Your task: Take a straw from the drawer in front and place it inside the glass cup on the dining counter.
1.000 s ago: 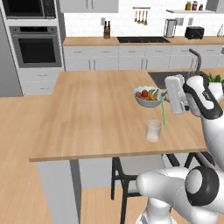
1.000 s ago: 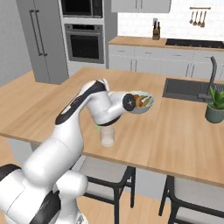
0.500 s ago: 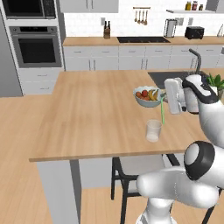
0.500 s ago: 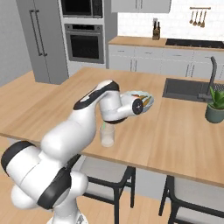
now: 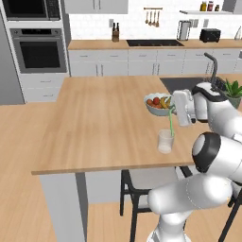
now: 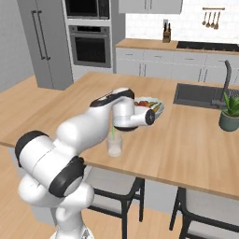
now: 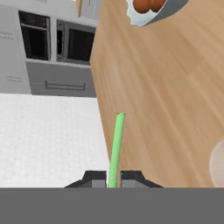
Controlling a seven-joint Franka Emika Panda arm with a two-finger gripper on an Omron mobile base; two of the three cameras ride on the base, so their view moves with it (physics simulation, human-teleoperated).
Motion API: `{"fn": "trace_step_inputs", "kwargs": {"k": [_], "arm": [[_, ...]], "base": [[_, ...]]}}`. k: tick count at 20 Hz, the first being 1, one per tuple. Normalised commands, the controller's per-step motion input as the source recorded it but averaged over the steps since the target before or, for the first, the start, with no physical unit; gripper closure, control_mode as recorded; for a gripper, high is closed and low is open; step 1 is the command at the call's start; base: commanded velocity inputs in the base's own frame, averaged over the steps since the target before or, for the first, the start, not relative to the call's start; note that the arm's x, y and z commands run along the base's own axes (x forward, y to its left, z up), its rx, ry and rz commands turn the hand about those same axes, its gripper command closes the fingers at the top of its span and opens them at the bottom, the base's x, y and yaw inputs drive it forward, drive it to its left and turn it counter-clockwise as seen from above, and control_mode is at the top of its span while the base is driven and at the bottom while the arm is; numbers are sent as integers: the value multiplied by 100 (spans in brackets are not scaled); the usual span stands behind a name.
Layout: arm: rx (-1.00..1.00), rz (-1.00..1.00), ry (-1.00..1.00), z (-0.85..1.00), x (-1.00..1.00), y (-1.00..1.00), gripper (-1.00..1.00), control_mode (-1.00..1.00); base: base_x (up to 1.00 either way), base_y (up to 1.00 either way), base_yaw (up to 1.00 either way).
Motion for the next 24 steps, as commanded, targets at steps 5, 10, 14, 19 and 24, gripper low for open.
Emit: {"fn": "trace_step_inputs", "kwargs": {"k": [5, 10, 14, 19, 24], "arm": [[0, 5, 0, -43, 23, 0, 100, -100], [0, 4, -1, -11, 23, 0, 100, -100], [0, 5, -6, -3, 3, 0, 100, -100], [0, 7, -8, -13, 0, 0, 100, -100], [0, 10, -13, -21, -9, 0, 100, -100]], "base": [[0, 0, 0], [0, 0, 0], [0, 0, 0], [0, 0, 0], [0, 0, 0]]}}
